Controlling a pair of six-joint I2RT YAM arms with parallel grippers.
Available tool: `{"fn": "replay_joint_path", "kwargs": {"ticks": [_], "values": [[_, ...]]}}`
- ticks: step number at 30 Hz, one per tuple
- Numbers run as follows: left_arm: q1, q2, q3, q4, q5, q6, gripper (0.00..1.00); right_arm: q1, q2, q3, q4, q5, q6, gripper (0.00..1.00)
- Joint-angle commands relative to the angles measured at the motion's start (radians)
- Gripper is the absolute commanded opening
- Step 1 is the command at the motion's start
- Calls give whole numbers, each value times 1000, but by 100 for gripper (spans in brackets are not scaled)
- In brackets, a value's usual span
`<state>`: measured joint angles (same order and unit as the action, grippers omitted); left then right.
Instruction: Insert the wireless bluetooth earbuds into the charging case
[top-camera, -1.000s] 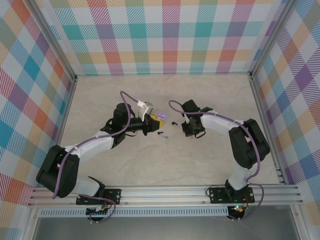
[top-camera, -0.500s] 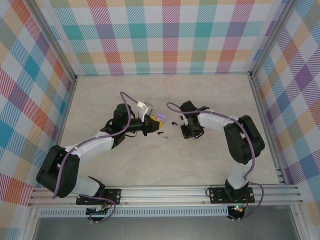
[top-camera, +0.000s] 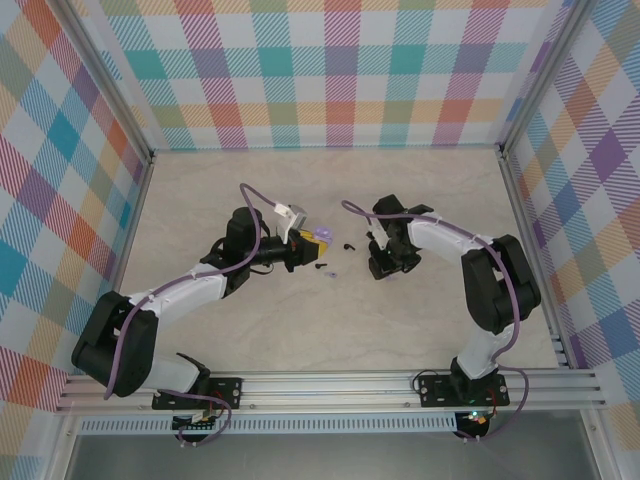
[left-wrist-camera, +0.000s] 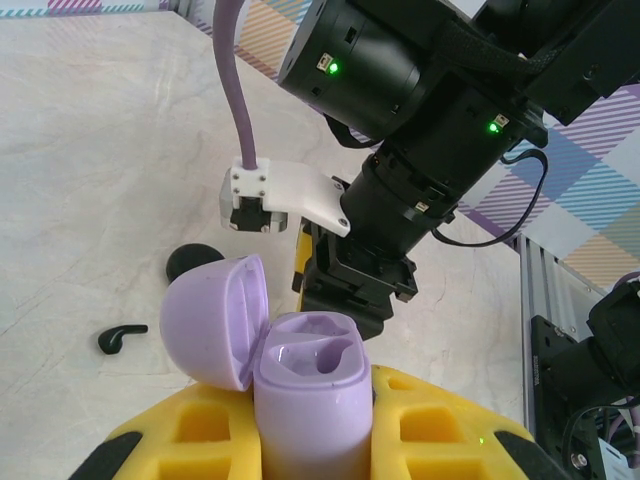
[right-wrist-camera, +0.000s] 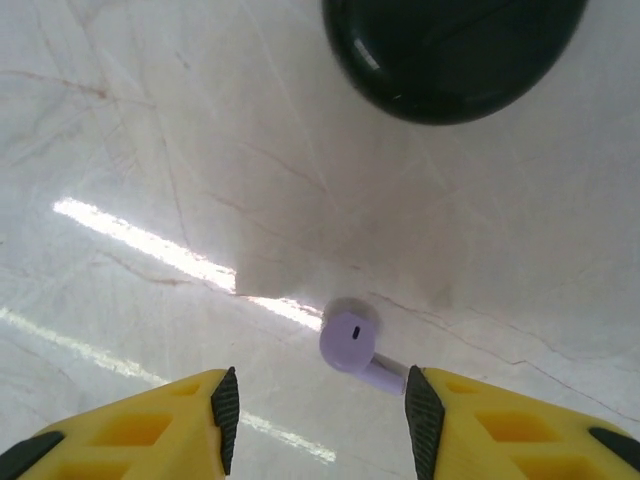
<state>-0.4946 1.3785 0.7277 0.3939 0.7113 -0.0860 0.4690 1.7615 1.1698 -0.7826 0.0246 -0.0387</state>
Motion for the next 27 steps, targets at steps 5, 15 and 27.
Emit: {"fn": "replay_joint_path", "kwargs": {"ticks": [5,15,27], "values": [[12,-28,23,-9,-6,16,0,-1,82,66,-50,-26,-114,50],[11,-31,22,-20,-10,25,0,-1,131,75,-67,-3,-123,47],[12,-22,23,-15,-9,30,0,-1,170,79,-101,41,49,31]]}}
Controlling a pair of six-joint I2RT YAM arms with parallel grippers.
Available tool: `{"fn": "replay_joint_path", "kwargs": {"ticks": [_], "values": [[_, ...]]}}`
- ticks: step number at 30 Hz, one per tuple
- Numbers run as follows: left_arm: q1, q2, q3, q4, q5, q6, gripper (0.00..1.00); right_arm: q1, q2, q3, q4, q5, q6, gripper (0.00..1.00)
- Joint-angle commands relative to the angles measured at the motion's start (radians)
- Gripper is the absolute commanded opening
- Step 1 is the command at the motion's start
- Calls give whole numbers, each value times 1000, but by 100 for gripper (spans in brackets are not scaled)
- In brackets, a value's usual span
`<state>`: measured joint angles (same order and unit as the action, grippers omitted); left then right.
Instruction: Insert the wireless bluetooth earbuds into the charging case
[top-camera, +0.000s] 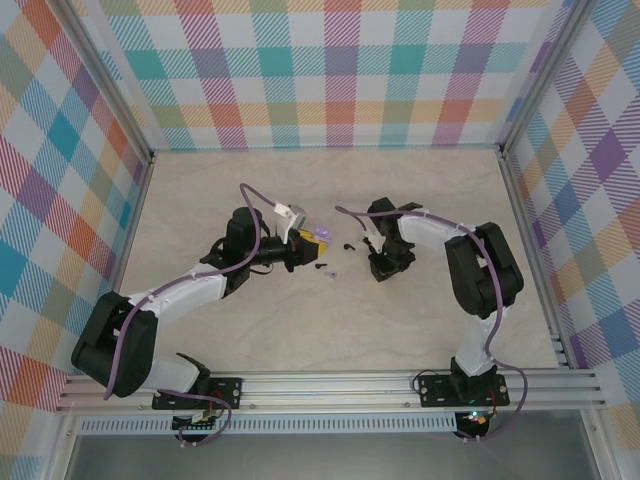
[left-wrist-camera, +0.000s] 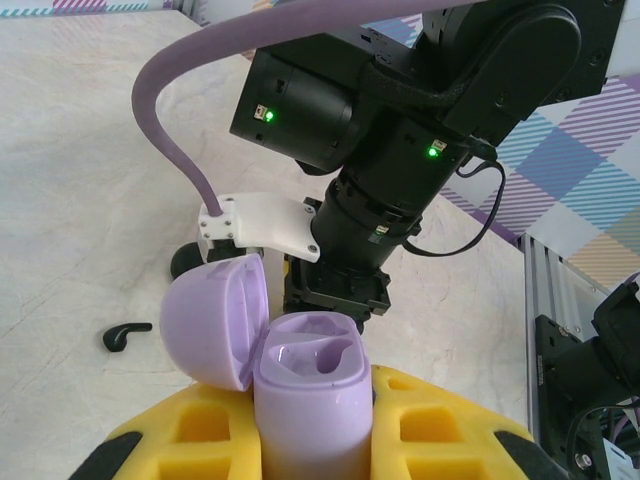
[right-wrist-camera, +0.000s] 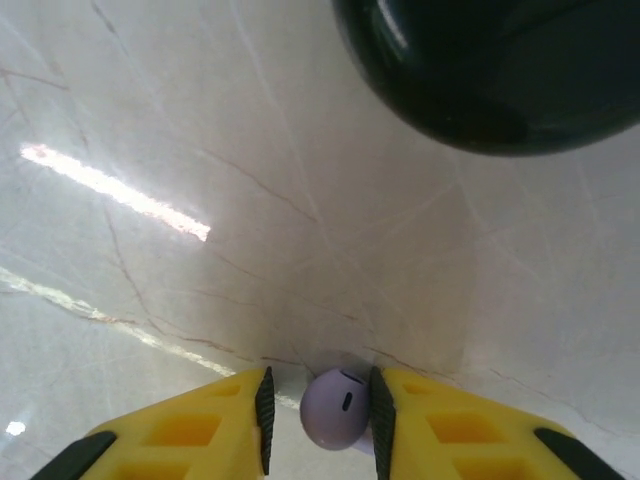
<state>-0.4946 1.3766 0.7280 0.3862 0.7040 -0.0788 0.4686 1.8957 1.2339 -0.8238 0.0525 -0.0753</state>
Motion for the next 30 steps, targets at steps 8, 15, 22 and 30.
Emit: {"fn": "replay_joint_path", "kwargs": {"ticks": [8,15,22,30], "values": [[12,-17,24,-1,-2,21,0,0,89,100,-100,8,302,23],[11,-19,25,-3,-3,22,0,-1,77,133,-45,-64,440,17],[11,-17,26,0,-3,22,0,0,70,119,47,-101,549,20],[12,-23,26,-7,-5,24,0,-1,79,135,6,-36,412,42]]}}
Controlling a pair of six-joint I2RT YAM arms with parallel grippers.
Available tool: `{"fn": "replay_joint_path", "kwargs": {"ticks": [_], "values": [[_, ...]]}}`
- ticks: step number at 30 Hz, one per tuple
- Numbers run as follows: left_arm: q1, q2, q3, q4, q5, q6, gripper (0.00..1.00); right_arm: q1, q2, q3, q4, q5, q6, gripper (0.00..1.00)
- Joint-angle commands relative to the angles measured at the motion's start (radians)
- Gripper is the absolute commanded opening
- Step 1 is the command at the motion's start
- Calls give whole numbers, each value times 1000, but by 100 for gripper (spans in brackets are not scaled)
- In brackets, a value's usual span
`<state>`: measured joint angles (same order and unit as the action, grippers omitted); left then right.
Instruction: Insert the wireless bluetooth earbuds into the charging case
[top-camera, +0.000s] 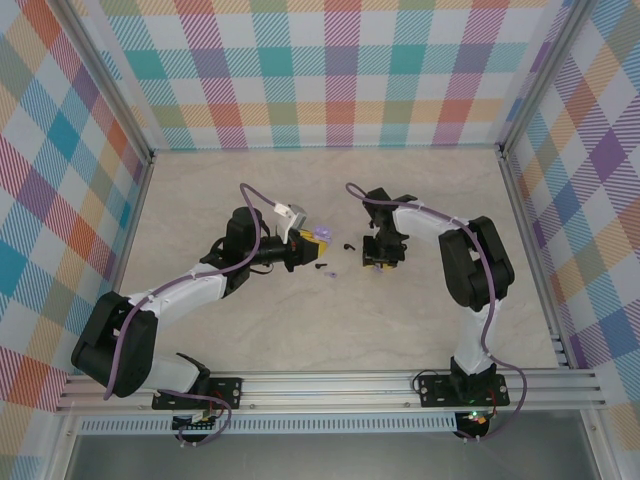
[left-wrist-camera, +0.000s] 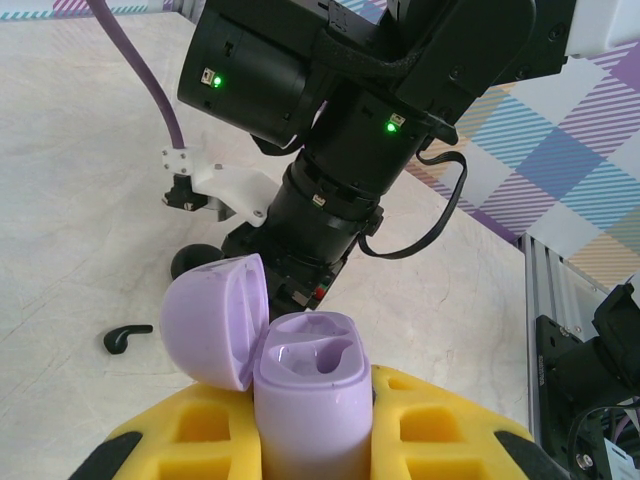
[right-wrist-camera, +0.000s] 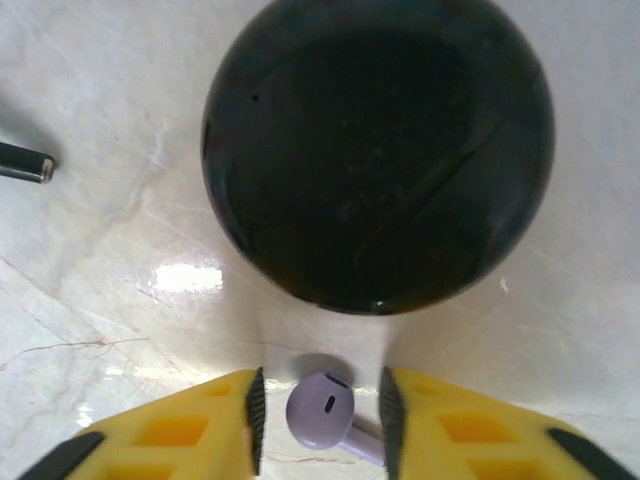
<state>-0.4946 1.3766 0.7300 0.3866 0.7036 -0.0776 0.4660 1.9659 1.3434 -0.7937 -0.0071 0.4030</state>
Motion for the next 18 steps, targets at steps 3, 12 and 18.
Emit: {"fn": "replay_joint_path", "kwargs": {"ticks": [3,12,18], "values": [[12,-23,26,-10,-5,23,0,2,8,32,-44,28,-187,48],[12,-14,32,-3,-3,21,0,5,1,25,-19,-12,-466,46],[13,-16,33,-10,-4,25,0,25,13,40,-11,-41,-544,42]]}}
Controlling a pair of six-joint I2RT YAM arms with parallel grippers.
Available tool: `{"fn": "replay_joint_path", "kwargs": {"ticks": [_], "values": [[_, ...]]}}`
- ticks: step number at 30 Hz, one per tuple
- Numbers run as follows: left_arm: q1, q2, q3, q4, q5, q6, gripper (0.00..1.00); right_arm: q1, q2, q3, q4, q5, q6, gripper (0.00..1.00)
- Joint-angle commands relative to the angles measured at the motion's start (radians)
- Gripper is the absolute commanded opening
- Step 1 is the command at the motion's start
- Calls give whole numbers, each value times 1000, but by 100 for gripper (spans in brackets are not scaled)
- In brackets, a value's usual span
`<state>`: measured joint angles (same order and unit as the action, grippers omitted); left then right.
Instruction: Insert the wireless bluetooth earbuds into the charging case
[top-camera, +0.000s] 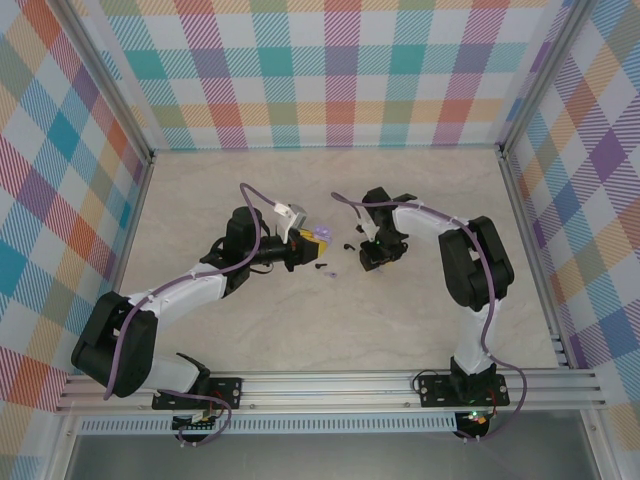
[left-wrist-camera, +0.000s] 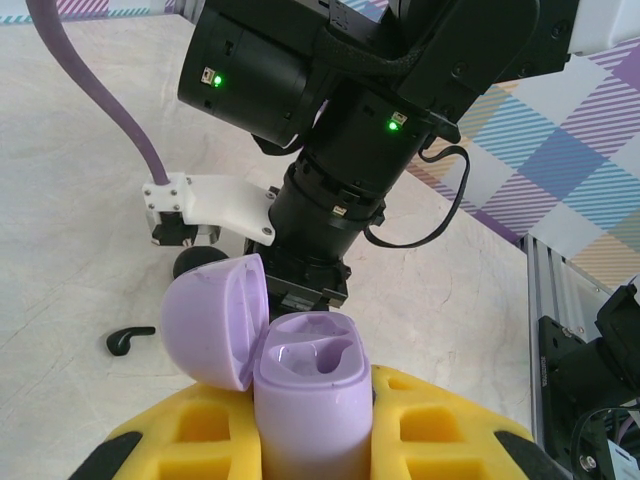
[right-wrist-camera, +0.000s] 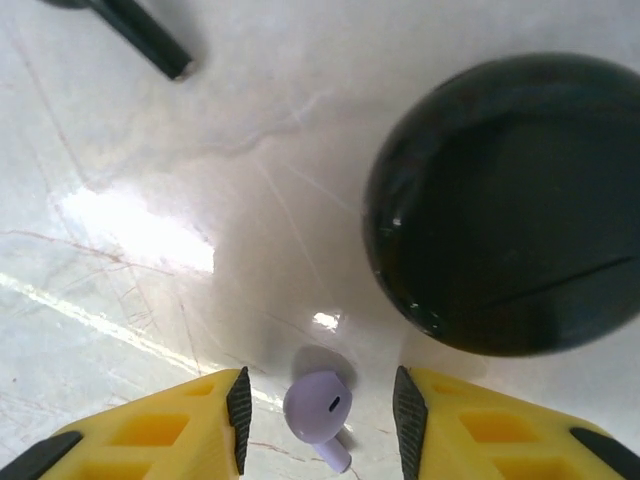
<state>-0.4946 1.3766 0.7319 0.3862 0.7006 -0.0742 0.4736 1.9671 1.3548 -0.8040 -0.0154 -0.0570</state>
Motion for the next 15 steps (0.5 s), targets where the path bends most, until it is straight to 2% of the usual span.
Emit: {"fn": "replay_joint_path", "kwargs": {"ticks": [1,15], "values": [[13,-17,31,-10,-3,22,0,20,17,33,-4,-29,-88,42],[12,-22,29,-17,-7,26,0,61,56,55,-78,146,-140,39]]}}
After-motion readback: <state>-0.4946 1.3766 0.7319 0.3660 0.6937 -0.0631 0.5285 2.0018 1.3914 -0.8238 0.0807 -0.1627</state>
